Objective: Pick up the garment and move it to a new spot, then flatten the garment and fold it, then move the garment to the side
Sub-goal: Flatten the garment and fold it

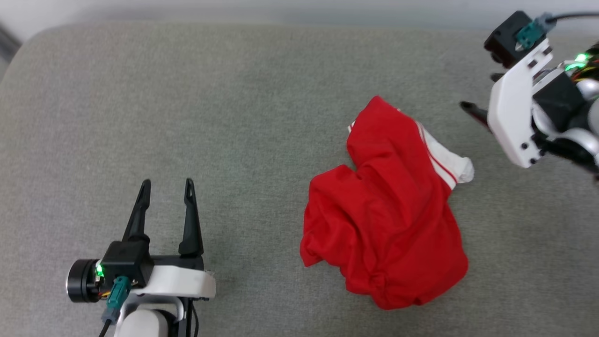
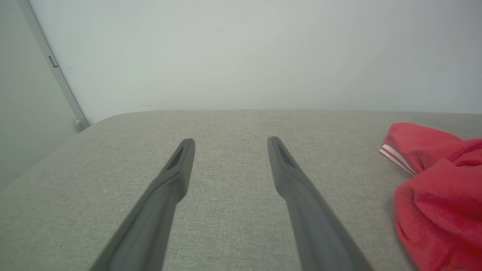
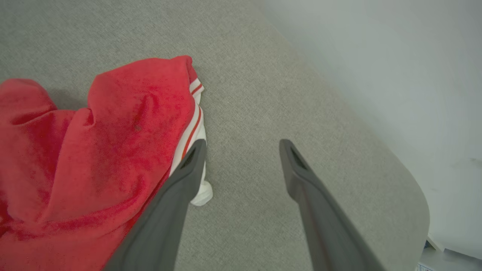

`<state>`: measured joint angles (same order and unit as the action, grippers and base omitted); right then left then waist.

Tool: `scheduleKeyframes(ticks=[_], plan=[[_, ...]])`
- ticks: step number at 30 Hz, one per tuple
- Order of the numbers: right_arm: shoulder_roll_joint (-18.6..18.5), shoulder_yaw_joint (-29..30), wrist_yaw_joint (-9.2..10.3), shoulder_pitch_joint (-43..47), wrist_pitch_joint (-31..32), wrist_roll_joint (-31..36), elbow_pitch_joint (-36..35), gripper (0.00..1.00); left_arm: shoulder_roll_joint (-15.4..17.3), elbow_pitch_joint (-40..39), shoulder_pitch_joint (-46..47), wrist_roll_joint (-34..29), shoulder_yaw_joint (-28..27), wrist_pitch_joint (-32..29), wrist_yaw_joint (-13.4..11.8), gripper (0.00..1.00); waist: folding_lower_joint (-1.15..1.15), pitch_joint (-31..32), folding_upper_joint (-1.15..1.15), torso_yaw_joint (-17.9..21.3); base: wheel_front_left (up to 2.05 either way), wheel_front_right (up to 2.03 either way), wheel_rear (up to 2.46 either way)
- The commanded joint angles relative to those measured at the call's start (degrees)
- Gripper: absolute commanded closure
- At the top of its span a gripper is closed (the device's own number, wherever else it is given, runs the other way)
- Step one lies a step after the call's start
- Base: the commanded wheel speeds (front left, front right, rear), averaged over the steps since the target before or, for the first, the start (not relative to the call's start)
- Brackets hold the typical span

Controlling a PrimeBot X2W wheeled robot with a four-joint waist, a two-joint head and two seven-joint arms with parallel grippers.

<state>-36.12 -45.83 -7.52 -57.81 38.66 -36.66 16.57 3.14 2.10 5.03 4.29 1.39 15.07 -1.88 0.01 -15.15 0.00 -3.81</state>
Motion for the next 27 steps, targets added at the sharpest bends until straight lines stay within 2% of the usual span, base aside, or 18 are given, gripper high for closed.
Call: scheduleKeyframes(ticks=[1, 4, 7, 18, 19, 20, 27], plan=[[-1.61, -2.35, 0.06, -2.66, 5.03, -3.71, -0.07, 0.0, -0.15, -0.48, 1.44, 0.3, 0.34, 0.15, 0.2, 0.0, -0.01, -2.45, 0.0, -1.68, 0.0, 0.0, 0.0], [-4.0, -5.94, 0.06, -5.13, 11.63, -7.9, 0.51, 0.0, -0.22, -0.96, 2.96, 0.52, 1.24, 0.15, 0.3, 0.0, -0.01, -4.81, 0.0, -3.24, 0.0, 0.0, 0.0], [-4.61, -8.44, 0.06, -6.39, 14.67, -9.3, 2.17, 0.0, -0.27, -1.35, 4.36, 1.37, 2.13, 0.15, -0.14, 0.0, -0.01, -6.86, 0.0, -4.57, 0.0, 0.0, 0.0], [0.38, -18.25, -0.05, 0.82, 10.97, -12.2, 10.18, 0.0, -0.27, -1.85, 6.11, 3.86, 4.26, 0.15, -2.26, 0.0, -0.01, -10.34, 0.0, -6.17, 0.0, 0.0, 0.0], [0.75, -18.56, -0.06, 0.81, 9.62, -12.46, 10.36, 0.62, -0.27, -1.77, 6.04, 3.8, 4.13, 0.15, -2.28, 0.0, -0.01, -10.17, 0.0, -5.98, 0.0, 0.0, 0.0], [0.99, -18.61, -0.05, 0.4, 8.28, -12.66, 10.51, 1.0, -0.28, -1.58, 5.86, 3.66, 3.92, 0.15, -2.39, 0.0, -0.01, -9.81, 0.0, -5.71, 0.0, 0.0, 0.0], [-2.72, -18.32, 0.05, -6.13, -3.61, -11.73, 8.23, 1.0, -0.26, -0.66, 3.86, 2.51, 2.21, 0.15, -1.86, 0.0, -0.01, -4.74, 0.0, -3.36, 0.0, 0.0, 0.0]])
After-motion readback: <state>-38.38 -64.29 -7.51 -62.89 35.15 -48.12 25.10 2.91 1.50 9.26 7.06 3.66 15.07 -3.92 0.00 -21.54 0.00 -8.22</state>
